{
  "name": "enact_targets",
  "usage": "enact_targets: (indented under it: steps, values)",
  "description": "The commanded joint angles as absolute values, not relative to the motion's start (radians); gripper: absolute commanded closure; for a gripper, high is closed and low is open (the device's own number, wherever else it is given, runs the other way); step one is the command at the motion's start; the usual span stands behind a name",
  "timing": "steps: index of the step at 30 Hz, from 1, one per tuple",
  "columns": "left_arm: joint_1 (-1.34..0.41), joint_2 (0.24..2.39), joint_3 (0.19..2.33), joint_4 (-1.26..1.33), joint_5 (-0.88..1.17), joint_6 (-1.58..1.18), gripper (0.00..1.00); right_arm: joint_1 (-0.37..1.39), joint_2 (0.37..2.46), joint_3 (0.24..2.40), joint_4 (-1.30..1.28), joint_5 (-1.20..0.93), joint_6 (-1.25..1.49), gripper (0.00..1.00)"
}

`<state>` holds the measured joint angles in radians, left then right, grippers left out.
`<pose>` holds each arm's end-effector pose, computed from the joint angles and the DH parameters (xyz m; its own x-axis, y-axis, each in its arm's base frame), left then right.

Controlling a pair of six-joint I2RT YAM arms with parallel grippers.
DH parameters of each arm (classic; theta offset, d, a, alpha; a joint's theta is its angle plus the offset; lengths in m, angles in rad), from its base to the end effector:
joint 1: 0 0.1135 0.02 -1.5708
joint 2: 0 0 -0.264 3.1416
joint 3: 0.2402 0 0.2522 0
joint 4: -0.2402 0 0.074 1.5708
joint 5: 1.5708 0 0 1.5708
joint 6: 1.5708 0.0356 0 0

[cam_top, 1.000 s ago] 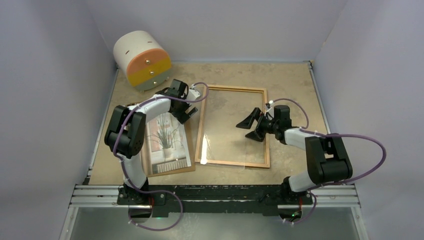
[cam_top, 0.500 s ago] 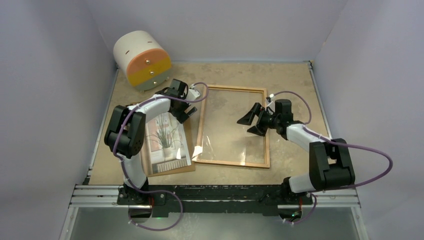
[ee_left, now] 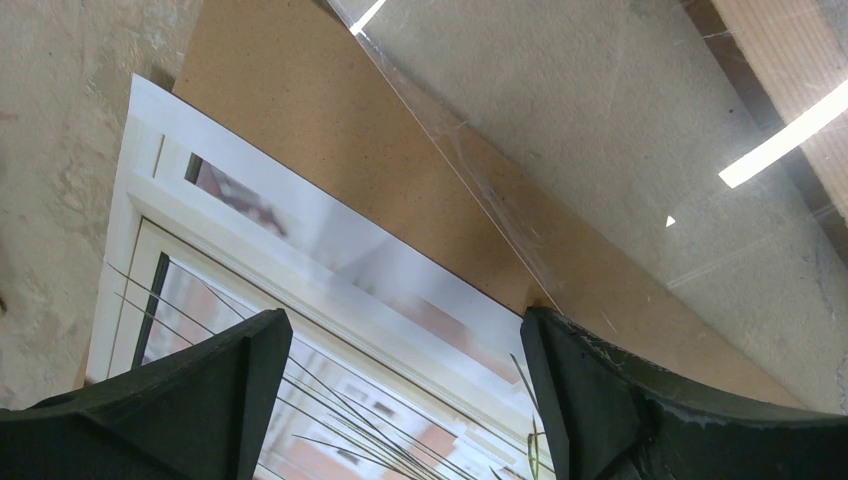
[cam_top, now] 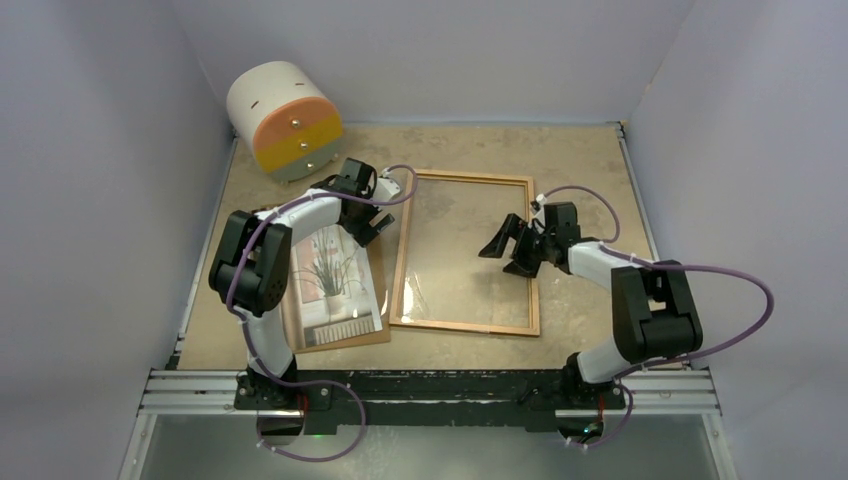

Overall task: Put the photo into the frame
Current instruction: Adjust the photo frame item on the photo frame.

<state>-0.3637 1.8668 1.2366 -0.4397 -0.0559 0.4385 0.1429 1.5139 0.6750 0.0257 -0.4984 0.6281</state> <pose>0.3585 -0.1343 0.1740 -0.6020 0.6828 -0.4140 0.6469 0.7210 0.2483 0.2803 0.0575 0.1585 -0.8464 0.3997 -0.3520 0.0583 0.7264 0.6848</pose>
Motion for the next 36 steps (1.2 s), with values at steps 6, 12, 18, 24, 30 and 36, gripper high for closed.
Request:
enact_targets:
  steps: [6,12,18,24,30,36]
  values:
    - [-0.376,1.9,1.242,-0.414,-0.038,0.437,0.09,0.186,1.541,0.652,0.037,-0.486,0.664,0.1]
    - [-0.378,1.893,1.246,-0.421,-0.032,0.442,0.09,0.213,1.449,0.595,-0.093,-0.443,0.644,0.08]
    - [-0.379,1.896,1.255,-0.425,-0.034,0.446,0.09,0.213,1.432,0.551,-0.09,-0.49,0.663,0.08]
    - [-0.383,1.904,1.256,-0.424,-0.028,0.444,0.1,0.216,1.496,0.496,0.099,-0.611,0.768,0.08]
    - [-0.391,1.921,1.26,-0.427,-0.031,0.443,0.1,0.216,1.507,0.485,0.209,-0.681,0.851,0.08]
    - [-0.399,1.923,1.243,-0.422,-0.03,0.437,0.1,0.216,1.457,0.386,0.615,-0.801,1.086,0.08]
